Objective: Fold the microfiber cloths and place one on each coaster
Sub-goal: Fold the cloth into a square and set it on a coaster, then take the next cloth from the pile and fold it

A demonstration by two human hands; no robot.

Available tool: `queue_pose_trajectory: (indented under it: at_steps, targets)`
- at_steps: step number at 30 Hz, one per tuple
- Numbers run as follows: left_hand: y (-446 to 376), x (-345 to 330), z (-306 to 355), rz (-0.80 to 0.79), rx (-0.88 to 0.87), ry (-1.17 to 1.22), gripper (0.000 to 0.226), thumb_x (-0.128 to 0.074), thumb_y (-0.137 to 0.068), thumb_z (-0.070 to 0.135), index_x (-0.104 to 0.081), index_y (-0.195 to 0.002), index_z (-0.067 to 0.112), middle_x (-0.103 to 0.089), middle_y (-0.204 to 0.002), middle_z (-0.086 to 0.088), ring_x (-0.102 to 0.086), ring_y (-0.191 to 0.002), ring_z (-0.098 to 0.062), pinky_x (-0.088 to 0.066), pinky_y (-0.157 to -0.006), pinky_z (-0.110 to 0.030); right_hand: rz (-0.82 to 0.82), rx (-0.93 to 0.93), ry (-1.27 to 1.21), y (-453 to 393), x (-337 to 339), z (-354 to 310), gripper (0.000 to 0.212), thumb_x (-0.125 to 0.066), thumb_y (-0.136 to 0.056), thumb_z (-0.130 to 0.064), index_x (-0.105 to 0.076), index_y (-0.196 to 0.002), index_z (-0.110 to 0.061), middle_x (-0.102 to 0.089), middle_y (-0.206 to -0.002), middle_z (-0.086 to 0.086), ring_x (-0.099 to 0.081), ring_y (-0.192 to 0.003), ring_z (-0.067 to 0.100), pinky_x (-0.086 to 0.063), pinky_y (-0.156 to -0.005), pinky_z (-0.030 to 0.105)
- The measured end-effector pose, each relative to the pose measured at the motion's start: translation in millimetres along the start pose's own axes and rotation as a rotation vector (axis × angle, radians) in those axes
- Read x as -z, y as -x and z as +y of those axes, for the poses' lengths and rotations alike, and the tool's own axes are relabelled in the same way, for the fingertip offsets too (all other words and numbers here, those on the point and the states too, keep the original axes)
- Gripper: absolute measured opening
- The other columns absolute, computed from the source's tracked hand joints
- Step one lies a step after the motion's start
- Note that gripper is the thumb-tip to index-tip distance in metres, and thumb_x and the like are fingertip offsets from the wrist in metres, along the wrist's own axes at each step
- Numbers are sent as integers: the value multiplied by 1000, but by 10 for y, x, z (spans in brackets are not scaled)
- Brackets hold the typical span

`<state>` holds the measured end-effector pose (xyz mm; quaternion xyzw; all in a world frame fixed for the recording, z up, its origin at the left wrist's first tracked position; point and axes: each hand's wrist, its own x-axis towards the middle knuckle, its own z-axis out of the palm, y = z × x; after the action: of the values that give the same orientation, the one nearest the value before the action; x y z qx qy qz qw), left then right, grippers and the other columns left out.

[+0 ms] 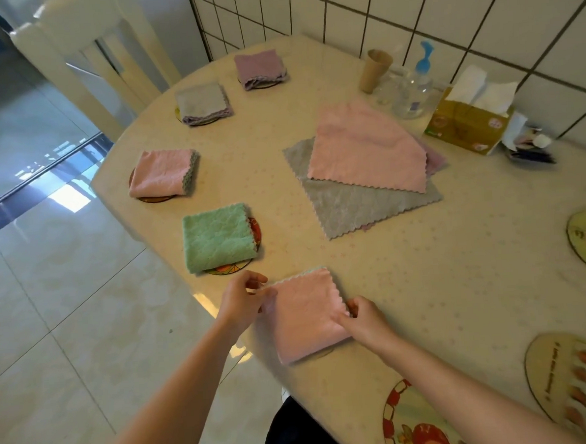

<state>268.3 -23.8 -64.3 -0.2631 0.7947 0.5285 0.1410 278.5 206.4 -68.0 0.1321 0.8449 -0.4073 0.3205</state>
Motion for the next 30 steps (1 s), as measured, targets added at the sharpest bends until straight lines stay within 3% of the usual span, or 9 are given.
queue_pose_trajectory:
  at_steps: [3,6,8,11,13,15,22,26,30]
  targets:
    - [-53,-62,-18,52,11,-115,20,-77,-77,18,-61,-89,18,-60,-89,1,-58,-78,-23,-55,-70,-37,17,7,89,-1,-4,14,26,-63,-83,-36,-50,-93,-16,-56,-89,-1,-52,-77,14,-35,-53,20]
    - [-66,-108,5,104,-38,-251,19,-75,-78,16,-60,-91,15,-61,-90,-1,-55,-81,-19,-45,-67,-27,-26,30,257,-37,83,-16,27,-64,-81,-38,-48,-84,-16,-55,-82,-2,-52,-75,16,-34,-52,23]
    - [-75,-133,36,99,-94,-385,18,-72,-81,17,-60,-94,14,-58,-97,-2,-53,-82,-19,-40,-65,-24,-98,2,323,-46,209,-18,28,-66,-79,-38,-47,-77,-18,-56,-75,-2,-54,-69,17,-39,-56,26]
    - [-119,-102,84,94,-158,-604,17,-67,-82,20,-60,-97,18,-50,-103,2,-55,-83,-21,-48,-67,-34,-180,-56,429,-67,421,7,15,-65,-83,-27,-59,-82,-14,-67,-79,5,-63,-68,19,-51,-65,29]
    - [-239,-80,204,85,-221,-698,17,-59,-83,15,-62,-100,19,-50,-104,2,-56,-87,-22,-50,-67,-37,-127,-50,480,-190,637,43,7,-60,-83,-20,-60,-76,-17,-71,-85,6,-67,-78,21,-52,-69,29]
    - [-446,-77,380,73,-314,-741,21,-55,-83,13,-62,-102,17,-52,-106,0,-57,-92,-24,-51,-67,-37,-1,-28,505,-396,895,32,14,-56,-83,-19,-53,-69,-23,-69,-89,4,-65,-82,21,-49,-71,27]
    - [-1286,-438,1172,-64,-578,-819,31,-49,-86,6,-58,-115,16,-52,-121,-2,-47,-114,-24,-49,-84,-40,361,150,567,-1200,1644,-331,13,-46,-90,-12,-59,-94,-10,-61,-104,11,-57,-93,29,-48,-77,37]
    - [-1747,-705,1501,-133,-812,-893,38,-53,-82,4,-60,-118,14,-56,-124,-2,-47,-117,-29,-48,-86,-39,410,220,756,-1672,1821,-478,25,-48,-87,-2,-54,-111,-7,-52,-114,11,-52,-102,30,-47,-79,39]
    - [-2014,-854,1664,-181,-864,-962,41,-52,-88,11,-53,-128,16,-49,-134,0,-40,-128,-25,-44,-94,-37,383,207,966,-1934,1863,-580,32,-53,-83,-4,-48,-114,-12,-49,-114,9,-48,-104,29,-40,-71,34]
